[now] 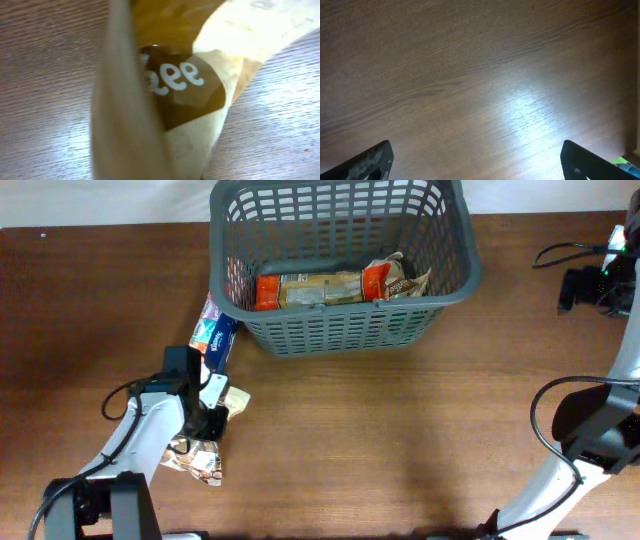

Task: Pack container
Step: 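Lower the left gripper onto the brown paper bag and grasp it, then lift the paper bag and carry it over the basket, then release the paper bag into the basket and withdraw the left gripper, then lower the left gripper onto the Kleenex tissue pack and grasp it, then lift the tissue pack and carry it over the basket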

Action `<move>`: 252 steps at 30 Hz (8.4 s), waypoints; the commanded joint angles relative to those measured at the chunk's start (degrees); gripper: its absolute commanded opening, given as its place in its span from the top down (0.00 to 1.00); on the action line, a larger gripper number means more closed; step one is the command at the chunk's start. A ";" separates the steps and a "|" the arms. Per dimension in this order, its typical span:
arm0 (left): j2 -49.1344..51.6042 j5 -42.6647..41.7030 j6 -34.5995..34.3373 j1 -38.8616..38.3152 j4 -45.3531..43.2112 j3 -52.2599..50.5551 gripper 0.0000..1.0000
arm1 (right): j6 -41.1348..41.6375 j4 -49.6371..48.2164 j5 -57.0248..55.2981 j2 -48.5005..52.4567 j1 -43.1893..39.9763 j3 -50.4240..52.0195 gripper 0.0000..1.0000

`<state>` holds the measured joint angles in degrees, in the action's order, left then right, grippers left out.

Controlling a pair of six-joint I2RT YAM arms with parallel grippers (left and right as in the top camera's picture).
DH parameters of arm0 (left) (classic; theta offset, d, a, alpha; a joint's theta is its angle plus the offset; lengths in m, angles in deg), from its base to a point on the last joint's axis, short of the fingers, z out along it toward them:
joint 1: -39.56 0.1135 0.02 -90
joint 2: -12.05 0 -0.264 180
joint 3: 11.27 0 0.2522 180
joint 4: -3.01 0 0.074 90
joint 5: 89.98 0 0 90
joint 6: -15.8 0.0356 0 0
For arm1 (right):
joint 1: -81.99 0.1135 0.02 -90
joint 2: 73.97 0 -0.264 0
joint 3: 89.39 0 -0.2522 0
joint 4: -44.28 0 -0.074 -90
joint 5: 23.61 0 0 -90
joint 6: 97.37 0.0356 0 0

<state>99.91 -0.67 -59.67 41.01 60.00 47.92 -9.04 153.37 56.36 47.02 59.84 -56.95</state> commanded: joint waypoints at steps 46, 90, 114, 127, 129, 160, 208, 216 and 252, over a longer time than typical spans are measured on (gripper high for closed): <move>1.79 -15.87 7.52 -16.39 -23.45 48.15 0.98 | 0.50 -0.17 -0.74 -0.35 -0.04 0.26 0.01; -13.27 7.61 4.98 -3.19 -5.66 50.42 0.01 | 0.50 -0.17 -0.74 -0.35 -0.04 0.26 0.02; 0.59 -25.70 -0.22 21.00 15.45 45.24 0.01 | 0.50 -0.17 -0.74 -0.35 -0.04 0.26 0.01; 18.03 -27.43 13.97 17.66 15.87 45.24 0.01 | 0.50 -0.17 -0.74 -0.35 -0.04 0.26 0.01; 20.24 -25.70 14.10 17.18 15.23 45.24 0.01 | 0.50 -0.17 -0.74 -0.35 -0.04 0.26 0.01; 26.49 -8.44 14.14 4.98 8.33 45.22 0.01 | 0.50 -0.17 -0.74 -0.35 -0.04 0.26 0.01; 35.01 -3.74 7.58 3.78 6.16 45.31 0.98 | 0.50 -0.17 -0.74 -0.35 -0.04 0.26 0.01; 34.97 -10.64 -16.17 17.40 4.98 49.83 0.98 | 0.50 -0.17 -0.74 -0.35 -0.04 0.26 0.01; 34.03 -29.42 34.53 -16.96 27.41 107.51 0.98 | 0.50 -0.17 -0.74 -0.35 -0.04 0.26 0.02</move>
<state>130.79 -30.37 -32.90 24.44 88.10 155.07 -9.06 153.39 56.36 47.02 59.84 -56.95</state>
